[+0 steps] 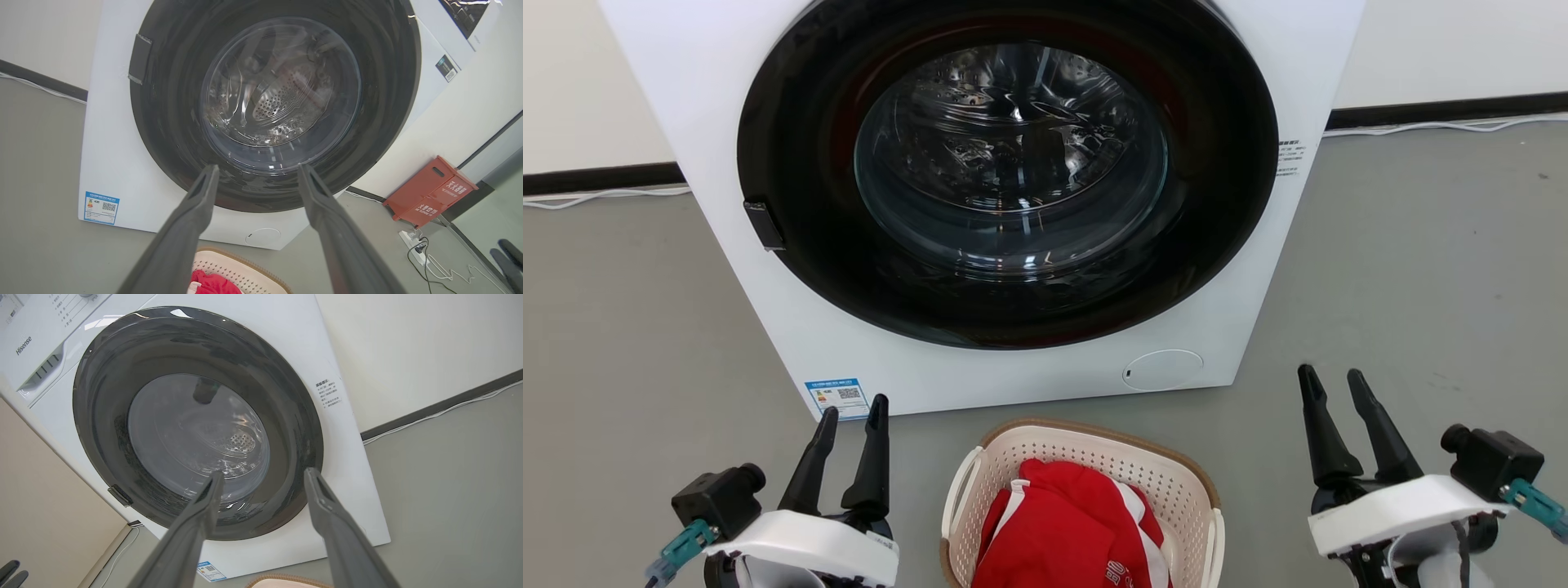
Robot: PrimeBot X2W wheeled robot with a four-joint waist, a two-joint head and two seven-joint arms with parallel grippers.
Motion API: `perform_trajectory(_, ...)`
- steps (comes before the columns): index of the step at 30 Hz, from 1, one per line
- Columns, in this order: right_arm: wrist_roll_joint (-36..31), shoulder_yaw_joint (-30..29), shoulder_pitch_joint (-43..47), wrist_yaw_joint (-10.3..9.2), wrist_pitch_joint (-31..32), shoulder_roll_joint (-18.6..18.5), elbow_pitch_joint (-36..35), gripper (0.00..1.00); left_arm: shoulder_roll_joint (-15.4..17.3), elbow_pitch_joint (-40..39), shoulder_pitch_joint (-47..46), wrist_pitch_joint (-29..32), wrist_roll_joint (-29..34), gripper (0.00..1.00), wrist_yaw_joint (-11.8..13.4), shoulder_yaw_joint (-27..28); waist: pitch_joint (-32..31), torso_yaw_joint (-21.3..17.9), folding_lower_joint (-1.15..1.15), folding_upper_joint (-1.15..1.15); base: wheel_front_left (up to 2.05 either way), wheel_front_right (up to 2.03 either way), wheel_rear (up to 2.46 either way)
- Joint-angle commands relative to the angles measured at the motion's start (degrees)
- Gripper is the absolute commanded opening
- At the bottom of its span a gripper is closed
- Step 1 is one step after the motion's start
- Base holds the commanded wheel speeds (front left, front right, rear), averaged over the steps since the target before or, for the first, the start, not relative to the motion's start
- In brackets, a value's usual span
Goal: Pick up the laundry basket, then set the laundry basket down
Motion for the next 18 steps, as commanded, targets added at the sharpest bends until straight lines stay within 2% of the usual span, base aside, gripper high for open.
perform_trajectory(1, -1.9, 1.3, -2.9, 0.33, -1.2, -0.7, -1.4, 1.00, 0.5, -2.0, -3.4, -0.8, 2.0, 1.00, 0.1, 1.0, 0.0, 0.0, 0.00, 0.00, 0.00, 0.00, 0.00)
perform_trajectory(18, -13.3, 2.5, -3.7, 0.39, -4.0, -1.1, -0.9, 1.00, 0.7, -3.3, -4.1, -3.7, 12.3, 1.00, 0.5, 0.3, 0.4, -0.2, 0.00, 0.00, 0.00, 0.00, 0.00)
